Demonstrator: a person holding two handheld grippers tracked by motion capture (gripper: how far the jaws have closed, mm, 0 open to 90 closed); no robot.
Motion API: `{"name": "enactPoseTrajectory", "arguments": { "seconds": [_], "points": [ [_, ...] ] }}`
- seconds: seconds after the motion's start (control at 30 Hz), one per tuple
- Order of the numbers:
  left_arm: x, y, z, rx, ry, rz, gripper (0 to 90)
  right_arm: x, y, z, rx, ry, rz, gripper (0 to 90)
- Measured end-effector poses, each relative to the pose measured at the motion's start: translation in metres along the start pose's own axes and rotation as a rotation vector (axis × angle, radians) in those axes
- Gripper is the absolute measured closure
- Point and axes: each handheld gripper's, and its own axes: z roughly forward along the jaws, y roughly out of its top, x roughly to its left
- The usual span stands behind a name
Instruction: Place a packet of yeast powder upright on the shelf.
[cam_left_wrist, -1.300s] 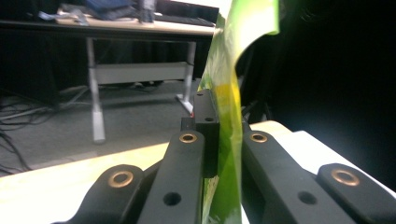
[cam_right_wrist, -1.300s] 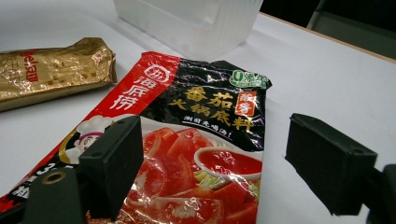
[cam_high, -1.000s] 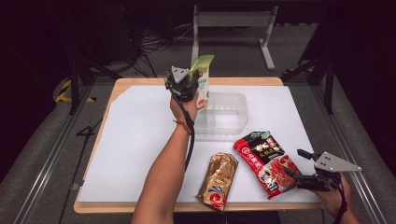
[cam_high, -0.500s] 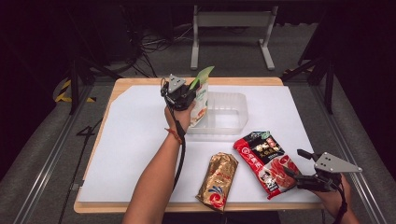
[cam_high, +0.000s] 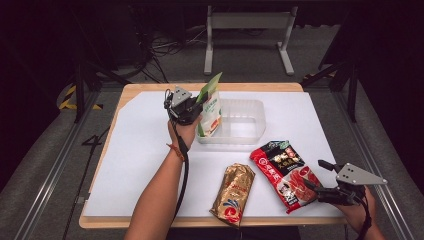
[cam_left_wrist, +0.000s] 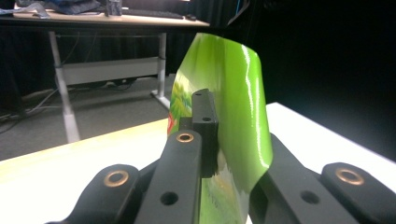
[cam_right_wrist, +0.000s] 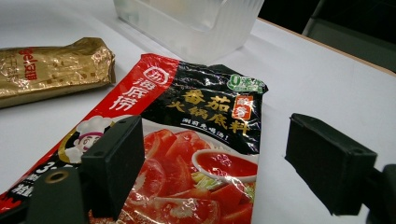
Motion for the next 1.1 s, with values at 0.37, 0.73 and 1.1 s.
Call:
{"name": "enactPoseTrajectory", "arguments": {
  "seconds": [0.37, 0.73, 1.1],
  "points": [
    [-0.001, -0.003, -0.010, 0.040, -0.032, 0.058, 86.3, 0.001, 0.000, 0.001, 0.007, 0.002, 0.007, 20.0],
    [-0.001, -0.001, -0.012, 0.077, -0.046, 0.112, 85.7, -0.003, 0.000, 0.003, 0.013, -0.005, 0.020, 20.0],
    [-0.006, 0.002, -0.024, 0.116, -0.084, 0.166, 82.1, -0.007, 0.003, 0.004, 0.005, -0.012, 0.023, 20.0]
  ]
}}
